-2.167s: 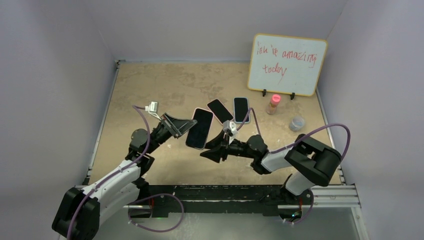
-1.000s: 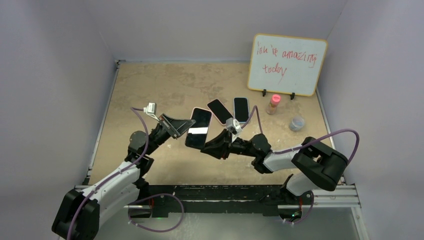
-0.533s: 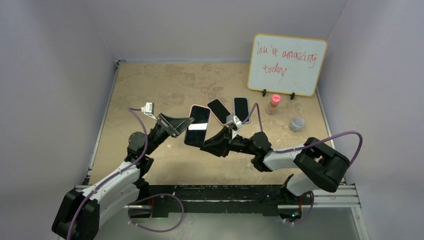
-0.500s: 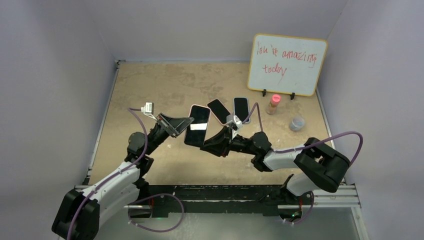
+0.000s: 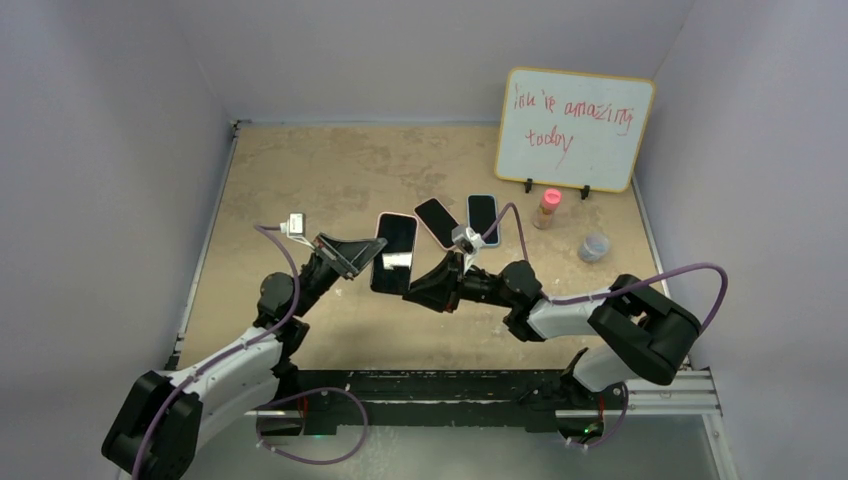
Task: Take the phone out of the phone case
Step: Remove the phone case from the phone.
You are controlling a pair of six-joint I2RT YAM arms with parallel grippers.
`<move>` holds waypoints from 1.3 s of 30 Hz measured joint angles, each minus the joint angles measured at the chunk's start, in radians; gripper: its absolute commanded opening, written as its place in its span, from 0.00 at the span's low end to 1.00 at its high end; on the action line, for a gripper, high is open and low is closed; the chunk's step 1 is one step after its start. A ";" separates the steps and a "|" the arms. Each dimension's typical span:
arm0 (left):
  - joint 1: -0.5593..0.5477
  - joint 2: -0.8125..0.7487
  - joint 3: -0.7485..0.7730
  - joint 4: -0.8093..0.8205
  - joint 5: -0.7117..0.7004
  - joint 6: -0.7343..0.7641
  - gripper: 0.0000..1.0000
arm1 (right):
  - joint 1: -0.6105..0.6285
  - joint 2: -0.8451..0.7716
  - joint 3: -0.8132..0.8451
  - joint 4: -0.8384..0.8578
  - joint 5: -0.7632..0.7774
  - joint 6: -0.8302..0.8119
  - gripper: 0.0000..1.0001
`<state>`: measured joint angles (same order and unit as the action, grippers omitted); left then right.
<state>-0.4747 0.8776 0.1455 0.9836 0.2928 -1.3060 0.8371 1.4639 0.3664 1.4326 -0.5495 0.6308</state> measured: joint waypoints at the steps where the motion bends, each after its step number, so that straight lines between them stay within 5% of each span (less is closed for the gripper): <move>1: -0.006 0.000 0.000 0.010 -0.004 0.010 0.00 | 0.000 0.000 0.000 0.000 0.000 0.003 0.21; 10: -0.043 0.058 -0.010 0.146 -0.019 0.033 0.00 | -0.037 0.006 0.005 -0.030 0.039 0.052 0.13; 29: -0.077 0.231 -0.018 0.214 -0.082 0.074 0.00 | -0.110 0.102 0.032 -0.047 0.028 0.149 0.17; 37: -0.079 0.375 -0.005 0.245 -0.095 0.103 0.00 | -0.132 0.122 0.032 -0.128 0.021 0.171 0.00; 39: -0.082 0.388 0.003 0.244 -0.101 0.123 0.12 | -0.138 0.127 0.032 -0.134 0.029 0.174 0.00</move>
<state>-0.5571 1.2652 0.1486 1.2278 0.1921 -1.1828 0.6987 1.5909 0.3988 1.2991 -0.5209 0.8047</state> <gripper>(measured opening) 0.178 0.144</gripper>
